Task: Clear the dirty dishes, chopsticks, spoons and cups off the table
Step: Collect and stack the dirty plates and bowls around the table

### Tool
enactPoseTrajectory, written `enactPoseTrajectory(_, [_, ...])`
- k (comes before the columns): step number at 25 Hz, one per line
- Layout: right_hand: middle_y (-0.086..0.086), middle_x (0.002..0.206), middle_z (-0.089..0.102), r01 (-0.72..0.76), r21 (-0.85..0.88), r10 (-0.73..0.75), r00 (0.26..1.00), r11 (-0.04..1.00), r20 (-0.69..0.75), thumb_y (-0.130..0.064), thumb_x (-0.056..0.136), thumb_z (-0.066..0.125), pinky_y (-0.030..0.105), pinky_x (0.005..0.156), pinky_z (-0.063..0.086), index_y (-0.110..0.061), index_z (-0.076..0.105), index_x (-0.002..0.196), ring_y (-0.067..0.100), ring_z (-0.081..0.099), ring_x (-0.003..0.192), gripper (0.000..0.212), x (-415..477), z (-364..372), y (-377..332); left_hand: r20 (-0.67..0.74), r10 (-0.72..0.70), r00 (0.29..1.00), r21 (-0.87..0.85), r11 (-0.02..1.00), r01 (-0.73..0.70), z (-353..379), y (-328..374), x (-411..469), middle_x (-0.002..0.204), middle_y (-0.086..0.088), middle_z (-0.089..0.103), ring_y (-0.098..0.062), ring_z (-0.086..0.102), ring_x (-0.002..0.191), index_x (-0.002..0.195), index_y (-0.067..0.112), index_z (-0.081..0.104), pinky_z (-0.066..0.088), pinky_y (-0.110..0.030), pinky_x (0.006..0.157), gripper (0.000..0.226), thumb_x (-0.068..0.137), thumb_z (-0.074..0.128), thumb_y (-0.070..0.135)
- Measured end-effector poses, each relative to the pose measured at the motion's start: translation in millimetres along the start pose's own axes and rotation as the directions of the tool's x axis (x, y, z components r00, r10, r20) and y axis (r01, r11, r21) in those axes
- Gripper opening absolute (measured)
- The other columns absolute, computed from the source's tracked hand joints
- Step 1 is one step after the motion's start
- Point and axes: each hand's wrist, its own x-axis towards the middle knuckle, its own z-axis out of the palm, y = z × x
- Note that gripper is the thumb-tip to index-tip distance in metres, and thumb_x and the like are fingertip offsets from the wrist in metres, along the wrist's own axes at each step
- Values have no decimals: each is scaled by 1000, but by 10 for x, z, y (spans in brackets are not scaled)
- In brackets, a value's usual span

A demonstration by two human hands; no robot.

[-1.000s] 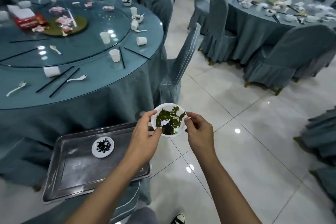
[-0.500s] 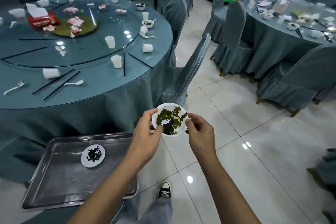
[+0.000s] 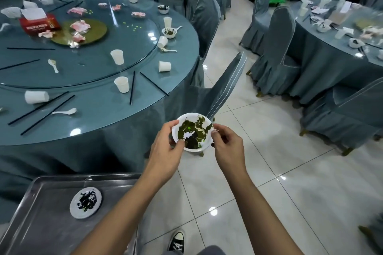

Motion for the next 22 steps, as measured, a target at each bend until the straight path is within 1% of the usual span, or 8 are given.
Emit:
enactPoseTrajectory(3, [-17, 101, 69, 7, -26, -6, 1000, 1000, 3, -21, 99, 61, 16, 82, 54, -22, 71, 120, -3, 63, 98, 23, 361, -101, -14, 14, -4, 1000, -14, 1000, 4, 214, 94, 273, 128, 7, 61, -16, 66, 105, 133, 38, 50, 56, -29, 84, 44, 98, 60, 13])
enactPoseTrajectory(5, [-18, 100, 68, -1, -28, 1, 1000, 1000, 6, -21, 99, 61, 12, 79, 51, -21, 71, 120, -6, 62, 97, 23, 650, -155, -7, 18, -8, 1000, -10, 1000, 8, 357, 159, 485, 127, 8, 61, -15, 66, 105, 133, 38, 50, 55, -24, 81, 45, 98, 59, 13])
enactPoseTrajectory(7, [-19, 100, 68, 0, -24, 1, 1000, 1000, 16, -20, 99, 61, 22, 86, 56, -22, 72, 118, -4, 63, 97, 22, 934, -199, -13, 13, -4, 1000, 0, 1000, 4, 497, 249, 696, 126, 12, 60, -8, 65, 105, 134, 37, 50, 56, -22, 83, 44, 98, 59, 13])
enactPoseTrajectory(10, [-14, 103, 71, 9, -14, -8, 1000, 1000, 29, -21, 98, 62, 34, 93, 59, -20, 73, 118, 1, 66, 98, 22, 1511, -302, -12, -25, 13, 1000, -7, 1000, -14, 795, 385, 1121, 128, 11, 59, -7, 65, 106, 132, 39, 50, 60, -34, 89, 44, 98, 59, 13])
enactPoseTrajectory(12, [-12, 105, 73, 16, -1, -16, 998, 1000, 54, -22, 98, 63, 37, 93, 59, -21, 73, 118, 3, 67, 99, 22, 1889, -416, -7, -47, -4, 999, -6, 1000, 4, 1031, 495, 1372, 130, 12, 58, -6, 64, 107, 131, 42, 50, 60, -34, 87, 44, 98, 59, 14])
enactPoseTrajectory(15, [-10, 106, 73, 1, 14, -2, 996, 1000, 87, -23, 98, 63, 37, 94, 59, -21, 73, 119, 5, 68, 101, 23, 2467, -616, 34, -73, -10, 997, 12, 1000, 11, 1434, 644, 1767, 131, 14, 58, -9, 64, 109, 131, 43, 48, 55, -24, 83, 44, 99, 59, 15])
enactPoseTrajectory(18, [-9, 107, 73, -1, 5, 0, 993, 1000, 121, -23, 98, 63, 37, 94, 59, -21, 72, 120, 4, 68, 100, 23, 2975, -834, 43, -92, -43, 995, 12, 999, 45, 1827, 789, 2104, 134, 14, 56, -12, 63, 112, 135, 41, 48, 52, -18, 83, 45, 100, 58, 15])
enactPoseTrajectory(22, [-12, 101, 73, 3, 13, -5, 991, 1000, 132, -21, 97, 64, 39, 93, 59, -22, 73, 115, 3, 68, 96, 20, 3559, -1067, -5, -91, -56, 994, 7, 998, 57, 2224, 989, 2466, 136, 14, 55, -9, 61, 114, 140, 39, 46, 52, -17, 86, 46, 101, 58, 16])
